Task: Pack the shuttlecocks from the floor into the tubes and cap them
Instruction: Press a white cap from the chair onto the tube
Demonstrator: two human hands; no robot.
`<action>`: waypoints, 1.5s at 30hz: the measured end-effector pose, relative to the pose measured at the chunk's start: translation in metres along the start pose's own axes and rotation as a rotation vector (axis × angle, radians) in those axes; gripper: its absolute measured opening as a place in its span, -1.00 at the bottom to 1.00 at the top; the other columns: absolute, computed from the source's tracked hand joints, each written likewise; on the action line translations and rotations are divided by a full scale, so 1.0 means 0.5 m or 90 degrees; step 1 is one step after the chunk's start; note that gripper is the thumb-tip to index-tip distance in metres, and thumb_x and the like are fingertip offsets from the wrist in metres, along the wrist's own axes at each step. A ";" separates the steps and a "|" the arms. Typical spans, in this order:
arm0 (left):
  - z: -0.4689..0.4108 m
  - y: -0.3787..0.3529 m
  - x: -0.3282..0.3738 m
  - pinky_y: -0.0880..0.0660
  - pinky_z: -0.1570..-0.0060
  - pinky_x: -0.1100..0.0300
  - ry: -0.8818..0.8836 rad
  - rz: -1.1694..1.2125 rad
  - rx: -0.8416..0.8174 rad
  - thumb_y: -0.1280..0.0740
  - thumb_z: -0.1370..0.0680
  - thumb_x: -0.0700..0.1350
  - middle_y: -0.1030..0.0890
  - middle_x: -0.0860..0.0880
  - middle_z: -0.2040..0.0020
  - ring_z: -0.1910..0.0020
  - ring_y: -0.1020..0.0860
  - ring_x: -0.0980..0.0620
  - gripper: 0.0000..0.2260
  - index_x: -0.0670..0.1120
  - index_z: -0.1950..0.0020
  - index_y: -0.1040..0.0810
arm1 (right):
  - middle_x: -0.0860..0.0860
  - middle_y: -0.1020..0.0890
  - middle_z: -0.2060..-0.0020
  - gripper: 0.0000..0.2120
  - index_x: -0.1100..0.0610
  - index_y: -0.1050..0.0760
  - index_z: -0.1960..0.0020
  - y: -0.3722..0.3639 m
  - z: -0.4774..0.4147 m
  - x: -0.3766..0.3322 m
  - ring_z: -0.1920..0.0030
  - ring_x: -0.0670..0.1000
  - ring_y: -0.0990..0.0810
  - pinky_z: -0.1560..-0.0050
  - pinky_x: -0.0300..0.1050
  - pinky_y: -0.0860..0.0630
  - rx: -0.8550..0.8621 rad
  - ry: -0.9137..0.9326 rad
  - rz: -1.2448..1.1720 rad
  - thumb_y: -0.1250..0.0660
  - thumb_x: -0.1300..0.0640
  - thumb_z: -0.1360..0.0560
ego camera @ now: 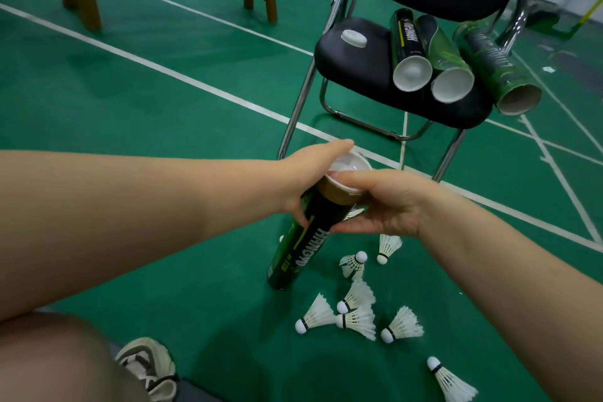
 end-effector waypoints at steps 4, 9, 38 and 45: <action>0.056 -0.029 0.042 -0.50 0.03 -0.14 -0.069 -0.128 -0.070 -0.28 -0.54 0.07 -0.53 -0.02 0.11 0.18 -0.45 0.00 -0.76 0.01 -0.13 -0.54 | 0.21 -0.54 -0.15 -0.71 0.16 -0.46 -0.14 0.008 0.064 -0.024 -0.07 0.20 -0.61 0.06 0.10 -0.61 0.012 0.050 0.011 -0.37 0.13 -0.45; 0.144 -0.044 0.106 -0.57 0.08 -0.20 -0.146 -0.184 -0.109 -0.35 -0.48 0.02 -0.57 -0.10 -0.08 -0.07 -0.52 -0.15 -0.77 0.03 -0.12 -0.59 | 0.20 -0.57 -0.15 -0.66 0.15 -0.45 -0.22 0.001 0.176 -0.082 0.02 0.18 -0.65 0.20 -0.01 -0.65 0.032 0.152 0.095 -0.34 0.12 -0.46; 0.024 -0.234 0.550 -0.53 -0.05 0.19 -0.732 -0.196 -0.108 -0.48 -0.43 -0.16 -0.57 0.04 0.00 -0.02 -0.55 0.06 -0.66 -0.04 -0.16 -0.50 | -0.09 -0.57 0.03 -0.49 -0.09 -0.43 -0.12 0.353 0.261 -0.401 0.03 -0.10 -0.59 0.08 -0.17 -0.55 0.388 0.676 0.111 -0.45 0.36 -0.32; -0.166 -0.366 0.548 -0.49 -0.13 0.13 -0.752 -0.254 -0.143 -0.50 -0.41 -0.16 -0.59 -0.07 -0.11 -0.06 -0.55 0.03 -0.63 -0.14 -0.19 -0.56 | -0.12 -0.55 0.08 -0.47 -0.08 -0.40 -0.12 0.511 0.136 -0.337 0.11 -0.15 -0.54 0.22 -0.24 -0.44 0.473 0.644 0.055 -0.40 0.42 -0.34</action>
Point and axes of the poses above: each hand's wrist, its own z-axis away from the middle knuckle, its own y-axis out of the back of the hand, x = y × z, the point moved 8 cm from there along -z, towards the middle knuckle
